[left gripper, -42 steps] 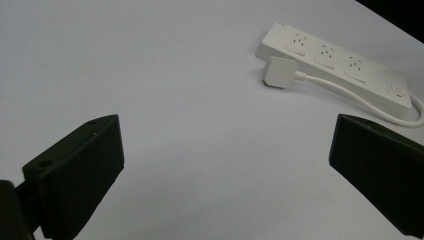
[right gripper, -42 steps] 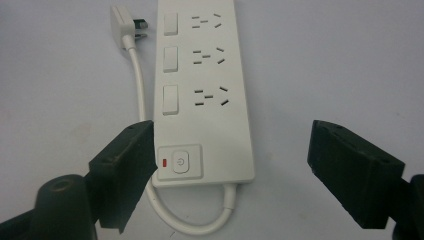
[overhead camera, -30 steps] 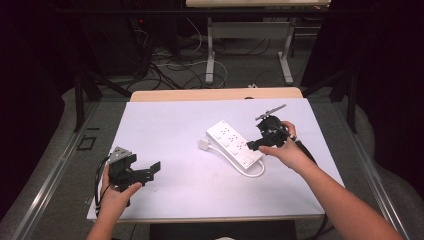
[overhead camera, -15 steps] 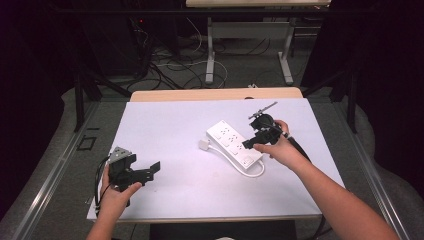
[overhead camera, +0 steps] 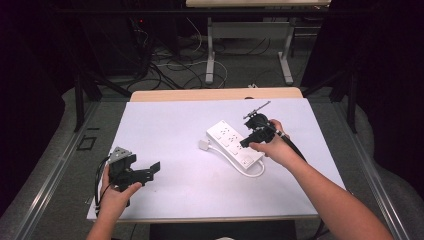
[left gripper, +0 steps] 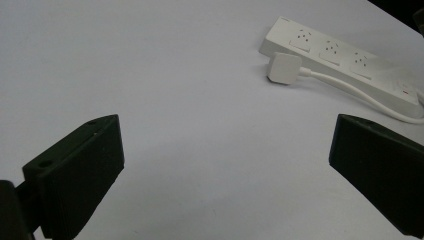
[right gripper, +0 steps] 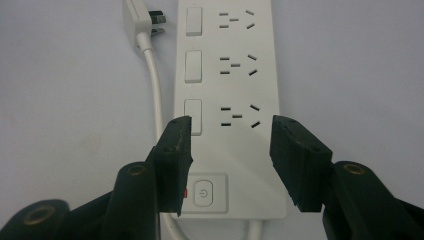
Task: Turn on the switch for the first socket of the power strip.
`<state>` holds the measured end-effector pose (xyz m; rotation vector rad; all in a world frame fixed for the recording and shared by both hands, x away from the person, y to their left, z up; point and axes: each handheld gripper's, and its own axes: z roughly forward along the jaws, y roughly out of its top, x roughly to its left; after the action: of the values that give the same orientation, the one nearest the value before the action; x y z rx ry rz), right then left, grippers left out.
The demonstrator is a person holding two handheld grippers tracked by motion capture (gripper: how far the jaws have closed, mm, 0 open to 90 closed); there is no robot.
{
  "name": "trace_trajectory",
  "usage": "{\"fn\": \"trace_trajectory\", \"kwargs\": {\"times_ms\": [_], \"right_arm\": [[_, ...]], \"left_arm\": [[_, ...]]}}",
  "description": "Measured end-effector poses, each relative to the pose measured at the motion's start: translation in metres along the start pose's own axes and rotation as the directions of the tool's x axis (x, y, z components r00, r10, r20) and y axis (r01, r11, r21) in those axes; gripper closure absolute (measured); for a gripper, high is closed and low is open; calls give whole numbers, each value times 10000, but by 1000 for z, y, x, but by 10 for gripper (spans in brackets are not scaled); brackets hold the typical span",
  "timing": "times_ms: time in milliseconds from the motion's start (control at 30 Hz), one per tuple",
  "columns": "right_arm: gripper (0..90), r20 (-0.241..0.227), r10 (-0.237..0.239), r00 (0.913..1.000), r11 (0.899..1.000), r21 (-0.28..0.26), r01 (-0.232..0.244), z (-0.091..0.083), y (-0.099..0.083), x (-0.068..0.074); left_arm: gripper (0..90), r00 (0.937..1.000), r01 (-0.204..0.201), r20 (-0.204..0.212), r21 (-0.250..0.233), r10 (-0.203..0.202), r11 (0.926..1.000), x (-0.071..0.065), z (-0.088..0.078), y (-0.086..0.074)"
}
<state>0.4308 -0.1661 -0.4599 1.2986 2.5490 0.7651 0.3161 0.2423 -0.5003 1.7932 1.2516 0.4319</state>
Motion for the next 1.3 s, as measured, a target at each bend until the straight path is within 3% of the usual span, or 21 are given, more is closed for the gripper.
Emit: {"fn": "trace_trajectory", "kwargs": {"times_ms": [200,233,267,300,367,400,600,700,767,900,933,1000,1100,1133,1267,1300], "right_arm": [[624,14,110,9999,9998,-181,-110,7,2,-3],[644,125,54,9999,10000,75,-55,6,2,-4],[656,20,208,9998,9996,-180,-207,9,2,-3],[673,60,202,9998,9997,111,-202,8,3,-3],[704,25,184,9998,9997,172,-184,11,4,-3],[718,50,210,9998,9996,179,-211,11,4,-3],[797,-62,119,9999,9998,140,-118,19,6,-2],[838,-28,107,9999,9990,426,-105,21,7,-1],[868,-98,35,9999,9998,215,-33,25,6,-1],[893,-92,-88,9999,9985,544,92,26,7,1],[900,-27,-62,10000,9993,365,63,28,7,2],[900,-74,-106,9999,9981,604,111,29,8,3],[900,-151,-164,9998,9988,462,171,34,7,5],[900,-85,-227,9997,9972,706,233,34,7,6],[900,-237,-240,9994,9984,510,251,40,7,8],[900,-165,-306,9994,9963,794,318,39,7,9]], "left_arm": [[11,10000,4,-4,4,-4,10000,0,0,0],[11,10000,4,-1,5,-4,10000,0,0,0],[11,10000,-1,-5,8,1,10000,0,0,0],[11,10000,-10,-5,9,10,10000,0,0,0],[11,10000,-23,24,63,23,10000,1,-1,0],[11,10000,10,-43,-111,-10,9999,0,1,0],[11,10000,-15,34,58,15,10000,1,0,0],[11,10000,-7,29,69,7,10000,1,0,0],[11,10000,-7,43,63,7,10000,1,0,0],[11,10000,-23,41,68,22,10000,1,0,0],[11,10000,-20,41,69,19,10000,1,0,0],[11,10000,-9,7,16,9,10000,1,0,0],[11,10000,10,-40,-34,-10,10000,1,0,0],[11,10000,-20,10,77,20,10000,1,-1,0],[11,10000,-18,-8,53,18,10000,2,-1,0],[11,10000,-21,-2,79,21,10000,2,-1,0]]}}
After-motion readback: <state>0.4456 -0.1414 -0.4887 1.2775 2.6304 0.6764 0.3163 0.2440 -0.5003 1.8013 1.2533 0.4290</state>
